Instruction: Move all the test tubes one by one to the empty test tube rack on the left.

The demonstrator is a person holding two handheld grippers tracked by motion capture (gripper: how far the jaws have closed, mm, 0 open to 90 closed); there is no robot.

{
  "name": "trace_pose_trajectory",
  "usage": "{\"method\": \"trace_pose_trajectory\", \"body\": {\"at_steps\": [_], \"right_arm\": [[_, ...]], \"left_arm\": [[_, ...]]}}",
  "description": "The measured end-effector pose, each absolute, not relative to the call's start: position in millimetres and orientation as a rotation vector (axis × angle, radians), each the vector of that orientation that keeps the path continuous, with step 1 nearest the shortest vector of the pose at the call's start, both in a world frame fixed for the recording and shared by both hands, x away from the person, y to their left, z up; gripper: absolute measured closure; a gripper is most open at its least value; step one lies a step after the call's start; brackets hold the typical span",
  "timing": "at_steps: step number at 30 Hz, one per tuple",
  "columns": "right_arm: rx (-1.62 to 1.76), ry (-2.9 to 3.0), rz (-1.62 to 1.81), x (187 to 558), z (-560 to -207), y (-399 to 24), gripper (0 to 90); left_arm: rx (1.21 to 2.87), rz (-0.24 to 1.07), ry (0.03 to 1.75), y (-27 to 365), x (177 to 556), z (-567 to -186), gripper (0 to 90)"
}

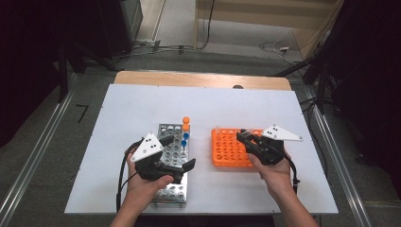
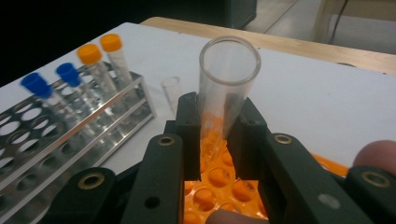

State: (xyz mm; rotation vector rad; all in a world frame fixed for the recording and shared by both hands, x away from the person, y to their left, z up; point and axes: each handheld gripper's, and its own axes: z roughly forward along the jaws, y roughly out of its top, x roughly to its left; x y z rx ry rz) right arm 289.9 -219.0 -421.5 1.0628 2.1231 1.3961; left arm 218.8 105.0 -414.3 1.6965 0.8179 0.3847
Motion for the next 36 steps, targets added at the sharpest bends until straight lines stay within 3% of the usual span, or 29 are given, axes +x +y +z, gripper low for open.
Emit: {"method": "trace_pose_trajectory", "body": {"at_steps": [21,36], "right_arm": [[0.914,2.304,1.436,248.4,-434.8,-211.7,73.4],[0.758,2.480,1.456,236.6,-440.4,-183.3,73.5]], "left_arm": [[1.739,0.365,0.683,59.7,228.7,-400.6,5.4],[1.802,0.269,0.537,36.9,220.6,-407.8,49.5]]}}
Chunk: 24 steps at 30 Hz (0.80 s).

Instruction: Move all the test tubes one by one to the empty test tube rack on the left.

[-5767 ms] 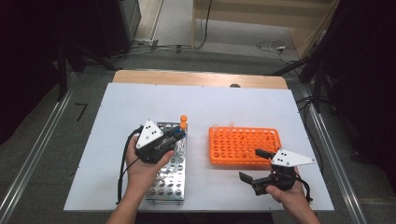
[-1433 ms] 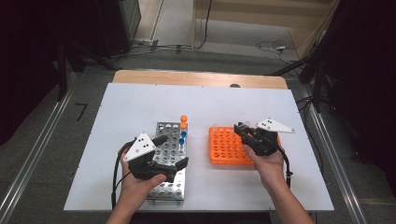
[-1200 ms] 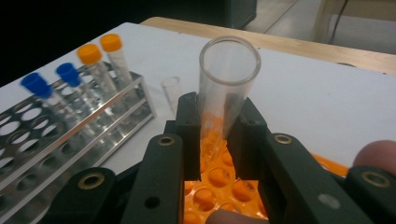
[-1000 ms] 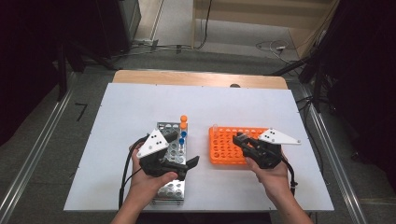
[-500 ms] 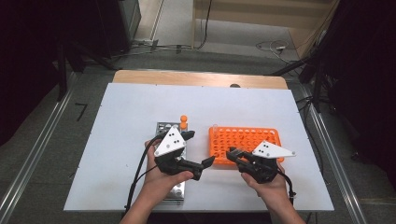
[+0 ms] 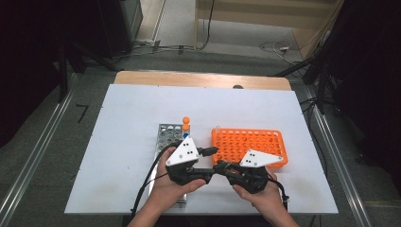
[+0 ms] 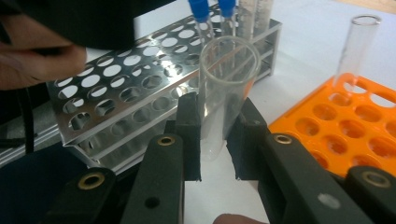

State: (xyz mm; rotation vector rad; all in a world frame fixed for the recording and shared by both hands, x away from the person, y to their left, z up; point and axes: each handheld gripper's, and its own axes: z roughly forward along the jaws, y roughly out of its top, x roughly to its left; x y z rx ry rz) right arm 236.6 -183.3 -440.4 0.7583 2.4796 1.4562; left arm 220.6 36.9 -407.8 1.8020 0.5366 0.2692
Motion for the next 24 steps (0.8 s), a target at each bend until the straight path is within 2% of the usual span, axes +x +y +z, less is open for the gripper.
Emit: {"method": "trace_pose_trajectory", "body": {"at_steps": [14,24], "right_arm": [[0.708,2.505,1.469,231.8,-437.6,-178.8,73.5],[0.694,2.533,1.489,231.7,-436.5,-179.4,73.3]], "left_arm": [[1.871,0.244,0.511,23.3,221.8,-416.2,71.1],[1.870,0.257,0.491,26.4,221.3,-414.7,75.4]]}}
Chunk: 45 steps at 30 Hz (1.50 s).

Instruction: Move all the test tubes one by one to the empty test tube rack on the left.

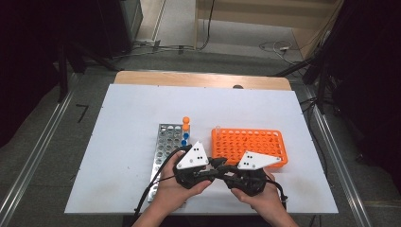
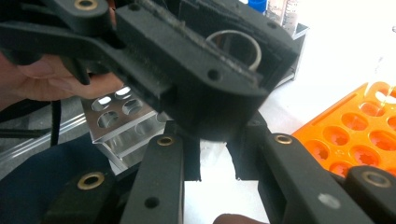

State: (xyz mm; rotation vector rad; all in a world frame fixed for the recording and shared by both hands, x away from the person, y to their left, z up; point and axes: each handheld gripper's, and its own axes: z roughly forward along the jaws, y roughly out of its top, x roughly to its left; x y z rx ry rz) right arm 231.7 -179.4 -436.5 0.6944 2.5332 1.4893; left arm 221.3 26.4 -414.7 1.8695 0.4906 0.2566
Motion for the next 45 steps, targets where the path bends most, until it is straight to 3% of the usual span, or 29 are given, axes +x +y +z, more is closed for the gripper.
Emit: {"method": "trace_pose_trajectory", "body": {"at_steps": [9,15,27,34,45], "right_arm": [[0.698,2.522,1.502,231.6,-435.2,-180.2,71.9],[0.707,2.496,1.521,231.4,-433.9,-182.3,64.4],[0.706,2.494,1.550,235.4,-430.5,-192.9,17.1],[0.718,2.468,1.574,241.0,-428.9,-212.9,0.0],[0.796,2.406,1.543,247.1,-429.2,-249.2,0.0]], "left_arm": [[1.855,0.287,0.497,30.2,221.0,-412.7,77.2],[1.826,0.292,0.516,35.6,222.0,-410.4,77.2],[1.752,0.357,0.582,61.5,226.2,-401.1,77.2],[1.708,0.408,0.633,83.3,231.2,-396.9,77.2],[1.643,0.479,0.708,112.6,236.4,-395.5,77.3]]}}
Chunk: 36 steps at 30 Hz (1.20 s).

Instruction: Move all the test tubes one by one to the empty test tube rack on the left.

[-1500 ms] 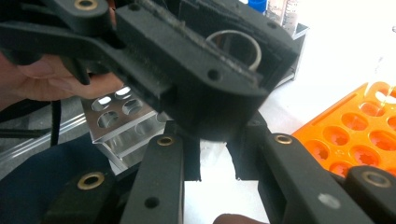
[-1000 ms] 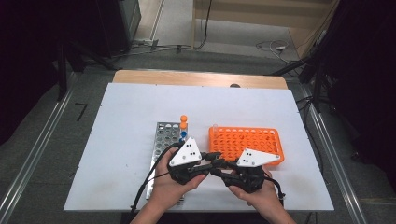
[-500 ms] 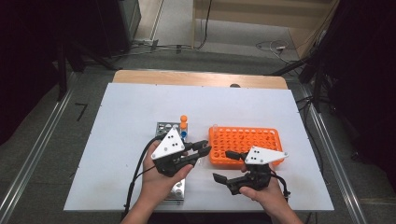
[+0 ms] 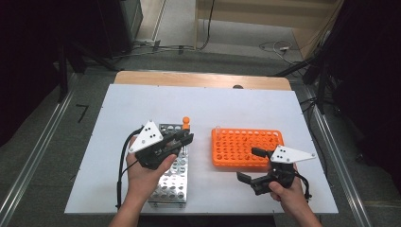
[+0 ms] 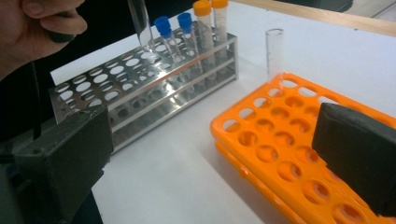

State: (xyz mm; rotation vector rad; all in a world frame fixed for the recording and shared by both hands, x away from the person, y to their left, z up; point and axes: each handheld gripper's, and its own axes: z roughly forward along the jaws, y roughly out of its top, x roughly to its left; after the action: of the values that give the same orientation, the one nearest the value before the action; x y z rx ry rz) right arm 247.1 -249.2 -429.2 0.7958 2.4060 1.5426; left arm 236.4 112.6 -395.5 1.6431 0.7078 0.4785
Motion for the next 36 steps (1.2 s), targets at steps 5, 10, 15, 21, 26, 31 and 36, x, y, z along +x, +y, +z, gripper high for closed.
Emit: {"method": "trace_pose_trajectory", "body": {"at_steps": [5,10,15,21,26,31,36], "right_arm": [[0.831,2.386,1.519,244.8,-432.3,-261.8,0.0],[0.865,2.372,1.502,242.2,-436.0,-272.1,0.0],[0.879,2.359,1.490,241.9,-436.9,-277.7,0.0],[0.880,2.354,1.486,242.6,-438.1,-278.3,0.0],[0.878,2.353,1.480,243.3,-439.1,-278.1,0.0],[0.886,2.354,1.474,243.8,-440.3,-278.1,0.0],[0.884,2.352,1.471,244.5,-440.9,-278.4,0.0]], "left_arm": [[1.636,0.494,0.732,116.8,236.4,-400.9,77.3],[1.634,0.517,0.761,116.2,235.6,-409.0,77.2],[1.630,0.542,0.784,113.4,234.7,-416.4,77.2],[1.630,0.562,0.810,112.1,235.2,-423.8,77.2],[1.642,0.568,0.823,112.7,234.6,-427.8,77.2],[1.675,0.561,0.846,111.9,234.8,-431.9,77.1],[1.721,0.554,0.860,109.0,233.4,-434.9,77.0]]}}
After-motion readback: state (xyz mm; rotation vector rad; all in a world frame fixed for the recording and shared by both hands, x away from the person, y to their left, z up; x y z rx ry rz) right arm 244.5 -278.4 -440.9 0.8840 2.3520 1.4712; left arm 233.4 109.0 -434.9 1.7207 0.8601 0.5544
